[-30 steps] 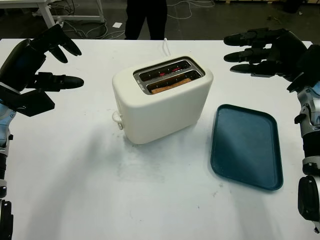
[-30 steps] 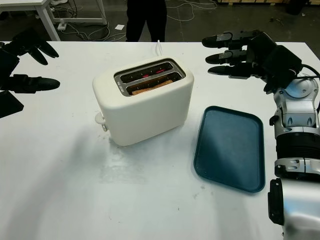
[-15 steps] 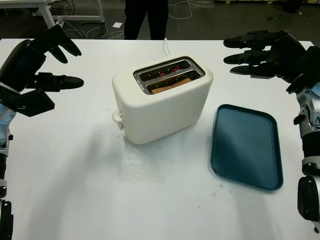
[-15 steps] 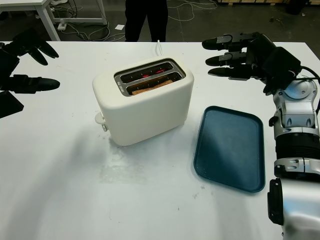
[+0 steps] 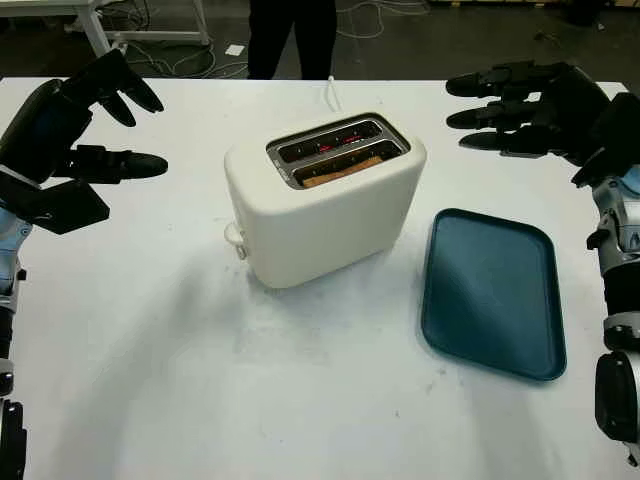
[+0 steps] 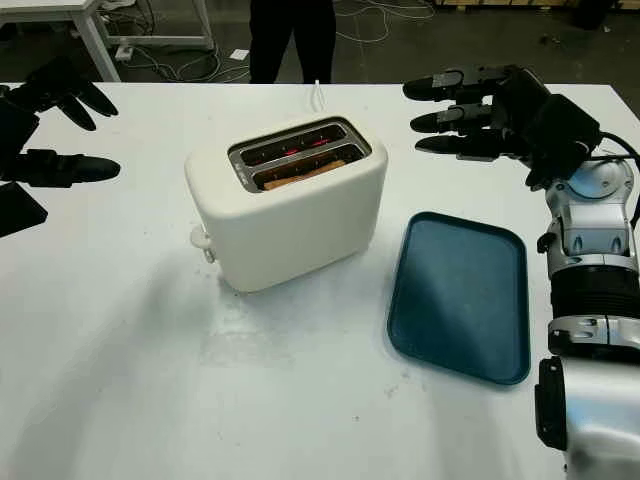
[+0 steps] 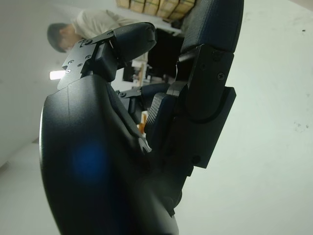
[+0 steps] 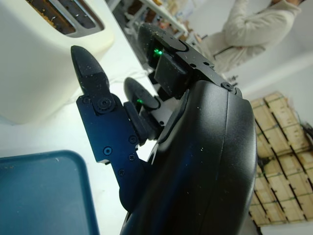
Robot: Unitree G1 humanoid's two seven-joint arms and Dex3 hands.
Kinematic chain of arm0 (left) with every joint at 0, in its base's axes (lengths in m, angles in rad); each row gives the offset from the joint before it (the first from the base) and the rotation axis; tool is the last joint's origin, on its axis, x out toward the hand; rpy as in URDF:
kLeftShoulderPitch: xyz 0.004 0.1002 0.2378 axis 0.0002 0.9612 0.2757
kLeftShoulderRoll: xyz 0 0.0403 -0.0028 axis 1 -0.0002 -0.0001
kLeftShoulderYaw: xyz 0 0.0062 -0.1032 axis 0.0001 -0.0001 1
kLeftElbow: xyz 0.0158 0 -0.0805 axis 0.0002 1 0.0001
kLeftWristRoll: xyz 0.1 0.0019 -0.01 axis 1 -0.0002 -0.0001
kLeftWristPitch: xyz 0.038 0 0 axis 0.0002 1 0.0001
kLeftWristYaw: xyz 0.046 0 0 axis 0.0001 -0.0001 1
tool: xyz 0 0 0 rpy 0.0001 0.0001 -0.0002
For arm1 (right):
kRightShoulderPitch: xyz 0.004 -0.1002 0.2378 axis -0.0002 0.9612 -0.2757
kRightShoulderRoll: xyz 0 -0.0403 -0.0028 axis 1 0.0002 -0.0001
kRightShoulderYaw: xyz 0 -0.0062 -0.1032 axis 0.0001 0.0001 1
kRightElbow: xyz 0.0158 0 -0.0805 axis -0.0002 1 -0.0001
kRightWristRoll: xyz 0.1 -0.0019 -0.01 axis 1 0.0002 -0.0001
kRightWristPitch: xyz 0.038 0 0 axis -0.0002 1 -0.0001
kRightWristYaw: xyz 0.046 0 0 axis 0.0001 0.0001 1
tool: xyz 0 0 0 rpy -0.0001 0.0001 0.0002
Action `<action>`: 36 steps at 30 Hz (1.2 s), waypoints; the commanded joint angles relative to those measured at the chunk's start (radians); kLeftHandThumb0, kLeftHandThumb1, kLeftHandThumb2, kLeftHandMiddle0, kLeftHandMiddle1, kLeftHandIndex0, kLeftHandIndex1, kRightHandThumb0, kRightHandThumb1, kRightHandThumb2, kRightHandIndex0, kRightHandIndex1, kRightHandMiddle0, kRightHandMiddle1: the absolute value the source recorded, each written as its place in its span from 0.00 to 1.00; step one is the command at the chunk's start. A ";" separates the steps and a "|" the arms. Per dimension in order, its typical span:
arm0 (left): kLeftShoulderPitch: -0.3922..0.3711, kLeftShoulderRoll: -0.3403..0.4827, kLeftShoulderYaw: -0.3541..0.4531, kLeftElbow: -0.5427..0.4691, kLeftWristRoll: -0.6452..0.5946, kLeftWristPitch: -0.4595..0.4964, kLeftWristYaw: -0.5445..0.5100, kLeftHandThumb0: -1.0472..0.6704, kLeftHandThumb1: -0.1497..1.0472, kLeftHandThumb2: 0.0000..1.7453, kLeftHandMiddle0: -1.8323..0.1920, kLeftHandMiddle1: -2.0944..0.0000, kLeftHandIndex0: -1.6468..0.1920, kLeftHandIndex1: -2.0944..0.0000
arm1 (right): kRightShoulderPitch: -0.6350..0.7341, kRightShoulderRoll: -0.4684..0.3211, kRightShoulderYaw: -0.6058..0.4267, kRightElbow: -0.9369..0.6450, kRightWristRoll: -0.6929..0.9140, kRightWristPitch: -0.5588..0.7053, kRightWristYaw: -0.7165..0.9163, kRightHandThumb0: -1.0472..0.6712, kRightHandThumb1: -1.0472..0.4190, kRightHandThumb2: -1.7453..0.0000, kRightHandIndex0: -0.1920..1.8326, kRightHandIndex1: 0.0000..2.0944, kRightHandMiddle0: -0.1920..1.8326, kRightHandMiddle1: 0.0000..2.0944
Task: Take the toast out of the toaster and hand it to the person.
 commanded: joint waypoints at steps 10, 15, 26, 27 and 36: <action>-0.004 -0.003 -0.003 -0.008 0.009 -0.002 0.011 0.06 0.89 0.08 0.77 0.22 0.81 0.28 | -0.012 0.005 0.003 -0.001 0.001 -0.015 -0.003 0.39 0.24 1.00 0.55 0.05 0.52 0.00; 0.001 -0.003 -0.001 -0.017 0.008 0.013 0.009 0.06 0.89 0.09 0.78 0.22 0.82 0.28 | -0.012 0.006 0.002 0.004 0.002 -0.014 -0.002 0.38 0.24 1.00 0.54 0.05 0.52 0.00; 0.003 -0.006 0.000 -0.010 -0.003 0.009 0.004 0.06 0.89 0.09 0.77 0.22 0.81 0.28 | -0.013 0.005 0.001 0.012 0.003 -0.024 0.001 0.38 0.24 1.00 0.54 0.05 0.52 0.00; 0.002 -0.006 0.000 -0.009 -0.003 0.006 0.005 0.06 0.89 0.09 0.77 0.22 0.81 0.28 | -0.013 0.005 0.001 0.012 0.003 -0.026 0.001 0.39 0.24 1.00 0.54 0.05 0.52 0.00; 0.005 -0.003 0.000 -0.011 0.004 0.009 0.009 0.06 0.89 0.10 0.77 0.22 0.81 0.28 | -0.021 0.005 -0.001 0.042 0.009 -0.046 0.015 0.37 0.24 1.00 0.54 0.05 0.52 0.00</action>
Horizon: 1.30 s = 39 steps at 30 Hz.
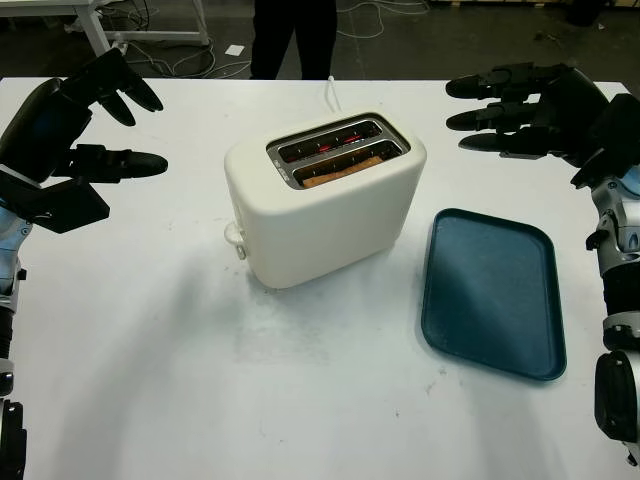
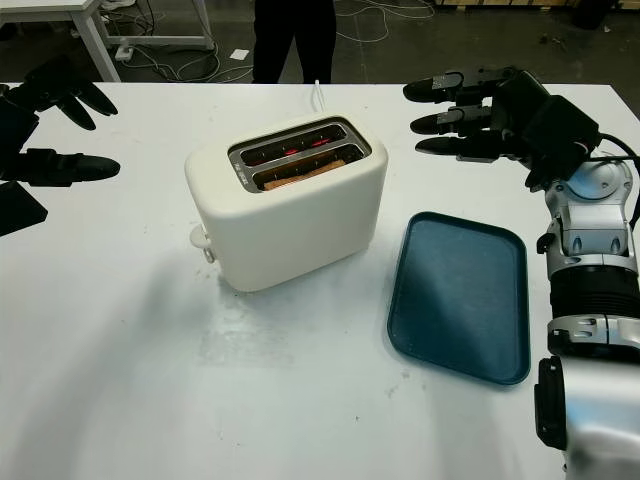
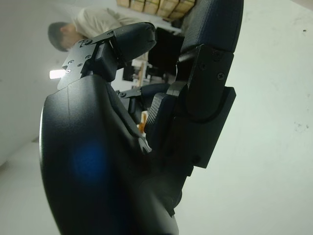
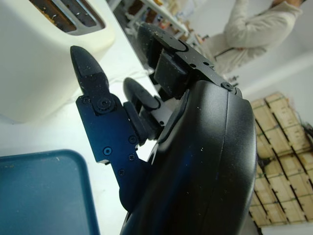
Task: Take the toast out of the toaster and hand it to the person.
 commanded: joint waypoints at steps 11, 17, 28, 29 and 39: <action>0.003 -0.006 -0.001 -0.008 0.000 0.002 0.005 0.06 0.89 0.09 0.77 0.22 0.81 0.28 | -0.016 0.006 -0.003 0.007 0.011 -0.006 0.005 0.38 0.24 1.00 0.54 0.05 0.51 0.00; 0.006 -0.006 0.000 -0.016 0.003 0.009 0.008 0.06 0.89 0.09 0.77 0.22 0.81 0.28 | -0.014 0.003 -0.001 0.005 0.008 -0.015 0.006 0.38 0.24 1.00 0.54 0.06 0.52 0.00; 0.002 -0.005 0.000 0.001 -0.001 -0.007 0.006 0.06 0.89 0.10 0.77 0.22 0.81 0.28 | -0.014 0.003 -0.002 0.006 0.008 -0.011 0.006 0.38 0.24 1.00 0.54 0.06 0.51 0.00; 0.002 -0.006 0.000 0.000 -0.002 -0.006 0.005 0.06 0.89 0.10 0.77 0.22 0.81 0.28 | -0.014 0.003 -0.002 0.008 0.007 -0.013 0.006 0.38 0.24 1.00 0.54 0.06 0.51 0.00; 0.007 -0.006 0.002 -0.022 -0.004 0.018 0.002 0.06 0.89 0.09 0.78 0.22 0.81 0.29 | -0.020 0.001 0.000 0.031 0.002 -0.043 0.011 0.36 0.24 1.00 0.54 0.06 0.52 0.00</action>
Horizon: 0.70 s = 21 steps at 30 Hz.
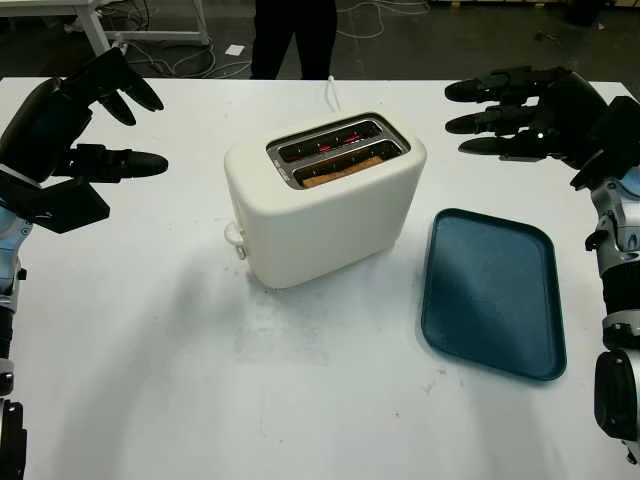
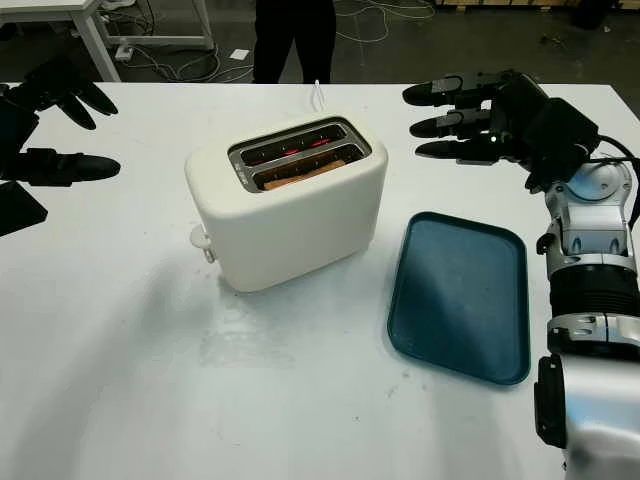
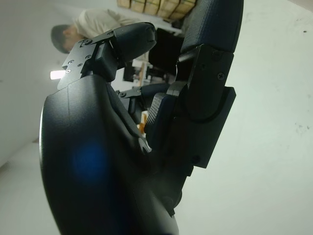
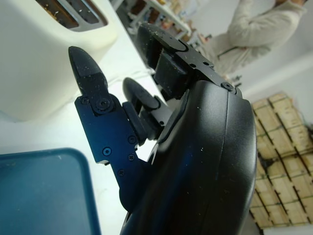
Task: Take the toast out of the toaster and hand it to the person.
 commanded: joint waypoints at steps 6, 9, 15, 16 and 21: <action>-0.004 -0.004 -0.001 0.012 0.003 -0.023 0.009 0.06 0.89 0.09 0.78 0.22 0.81 0.28 | -0.016 0.002 -0.001 0.000 0.003 -0.004 -0.006 0.37 0.24 1.00 0.54 0.06 0.52 0.00; -0.005 -0.005 -0.001 0.010 0.000 -0.015 0.005 0.06 0.89 0.09 0.78 0.22 0.81 0.28 | -0.018 0.002 -0.001 -0.001 0.004 0.002 -0.004 0.37 0.24 1.00 0.54 0.06 0.52 0.00; -0.008 -0.005 -0.002 0.012 -0.001 -0.017 0.004 0.06 0.89 0.09 0.78 0.22 0.81 0.28 | -0.018 0.002 0.000 -0.004 0.000 -0.002 -0.010 0.37 0.24 1.00 0.54 0.07 0.52 0.00; -0.009 -0.005 -0.002 0.014 -0.001 -0.019 0.003 0.06 0.89 0.09 0.78 0.22 0.81 0.28 | -0.018 0.001 0.001 -0.005 -0.002 -0.001 -0.012 0.37 0.24 1.00 0.54 0.07 0.52 0.00; -0.010 -0.006 -0.003 0.018 -0.001 -0.027 0.005 0.06 0.89 0.10 0.77 0.22 0.81 0.28 | -0.016 0.001 0.002 -0.011 -0.005 -0.001 -0.016 0.36 0.24 1.00 0.54 0.06 0.52 0.00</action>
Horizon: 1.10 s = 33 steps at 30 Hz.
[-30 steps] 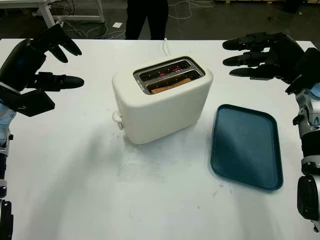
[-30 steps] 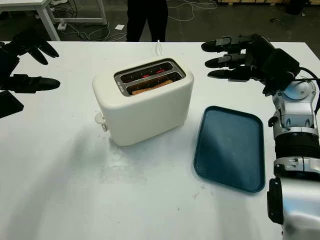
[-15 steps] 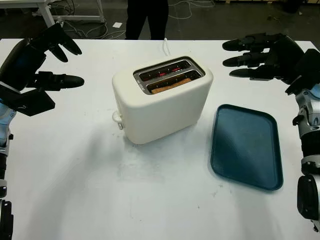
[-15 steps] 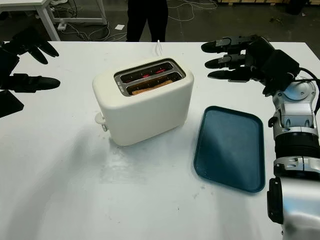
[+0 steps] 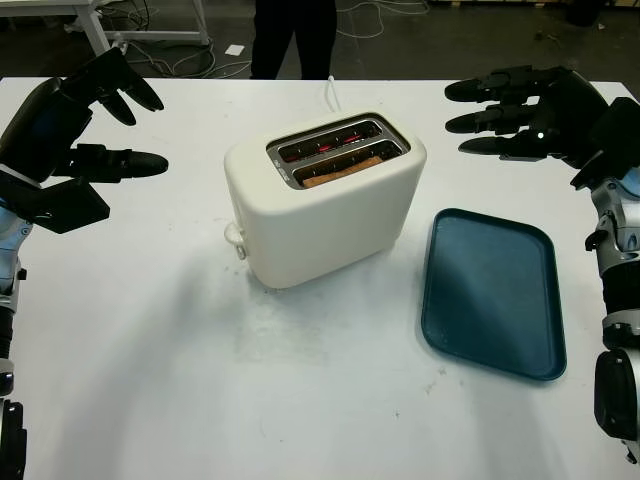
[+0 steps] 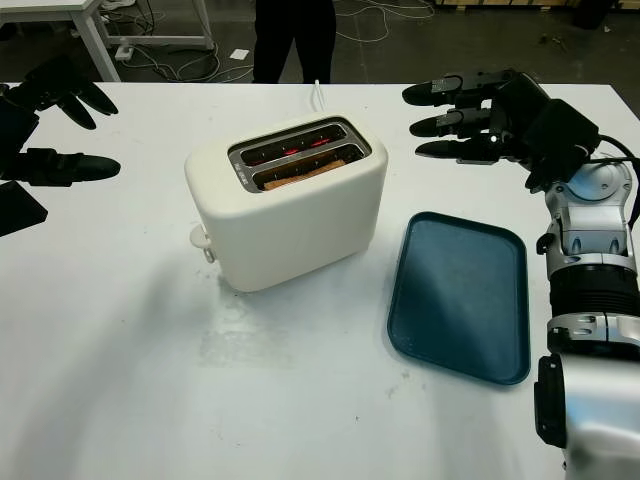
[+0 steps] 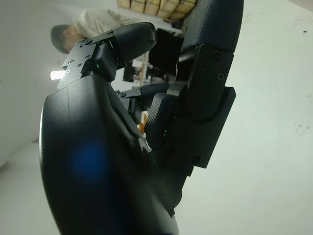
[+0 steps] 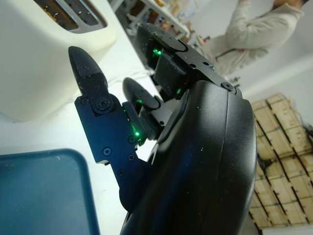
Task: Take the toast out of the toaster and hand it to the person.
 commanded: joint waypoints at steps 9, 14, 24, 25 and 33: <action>-0.011 -0.009 -0.002 0.005 -0.002 -0.010 0.004 0.06 0.89 0.09 0.77 0.22 0.81 0.28 | -0.017 0.000 0.001 -0.004 0.002 0.004 -0.005 0.37 0.24 1.00 0.54 0.06 0.52 0.00; -0.007 -0.007 -0.001 -0.003 0.006 -0.003 0.008 0.06 0.89 0.10 0.77 0.22 0.81 0.28 | -0.017 0.001 0.001 -0.005 0.004 0.003 -0.001 0.37 0.24 1.00 0.54 0.06 0.52 0.00; -0.004 -0.007 0.001 -0.004 0.004 -0.013 0.009 0.07 0.89 0.08 0.77 0.22 0.81 0.28 | -0.014 0.002 -0.003 -0.005 0.008 0.008 -0.003 0.37 0.24 1.00 0.54 0.06 0.52 0.00; -0.005 -0.007 0.001 -0.001 0.004 -0.017 0.009 0.07 0.89 0.09 0.77 0.22 0.81 0.28 | -0.013 0.002 -0.002 -0.004 0.006 0.004 -0.003 0.37 0.24 1.00 0.54 0.06 0.52 0.00; -0.004 -0.007 0.000 0.000 0.006 -0.017 0.011 0.06 0.89 0.10 0.77 0.22 0.81 0.28 | -0.015 0.002 -0.002 0.003 0.008 -0.001 0.001 0.37 0.24 1.00 0.54 0.06 0.52 0.00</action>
